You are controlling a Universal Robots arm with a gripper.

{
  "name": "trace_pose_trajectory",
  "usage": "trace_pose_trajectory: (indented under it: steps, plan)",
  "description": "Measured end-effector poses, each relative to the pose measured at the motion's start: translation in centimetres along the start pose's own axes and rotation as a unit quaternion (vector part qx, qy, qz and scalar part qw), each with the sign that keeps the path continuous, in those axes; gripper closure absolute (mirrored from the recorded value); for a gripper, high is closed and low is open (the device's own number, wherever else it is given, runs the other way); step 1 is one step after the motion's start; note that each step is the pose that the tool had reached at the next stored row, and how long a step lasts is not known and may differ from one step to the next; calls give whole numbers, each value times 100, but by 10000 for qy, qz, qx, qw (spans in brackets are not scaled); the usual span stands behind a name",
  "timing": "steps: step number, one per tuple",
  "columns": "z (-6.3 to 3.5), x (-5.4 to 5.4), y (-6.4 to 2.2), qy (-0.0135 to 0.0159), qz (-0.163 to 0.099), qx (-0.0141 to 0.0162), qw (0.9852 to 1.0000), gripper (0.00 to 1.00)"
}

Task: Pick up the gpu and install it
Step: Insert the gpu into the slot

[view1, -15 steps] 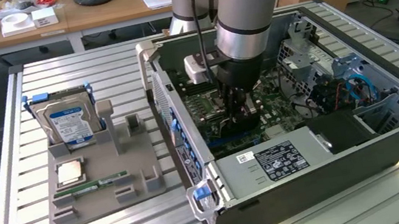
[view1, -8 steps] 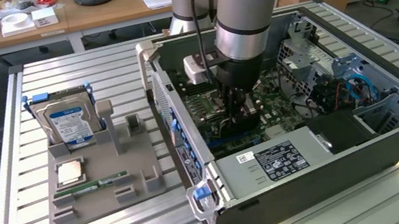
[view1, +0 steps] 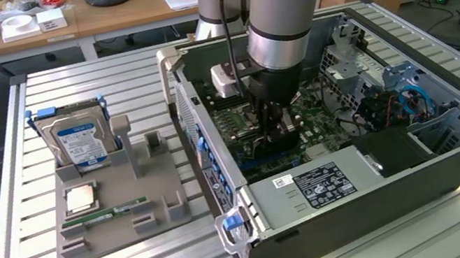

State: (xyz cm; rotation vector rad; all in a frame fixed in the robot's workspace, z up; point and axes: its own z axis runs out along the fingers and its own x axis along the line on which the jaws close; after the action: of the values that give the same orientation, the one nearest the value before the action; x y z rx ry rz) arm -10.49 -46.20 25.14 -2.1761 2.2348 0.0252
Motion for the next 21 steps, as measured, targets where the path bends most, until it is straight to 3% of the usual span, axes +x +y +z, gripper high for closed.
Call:
trace_pose_trajectory:
  steps: [21]
  plan:
    - [12, 1, 2, 0, 0, 0, 10000, 75]
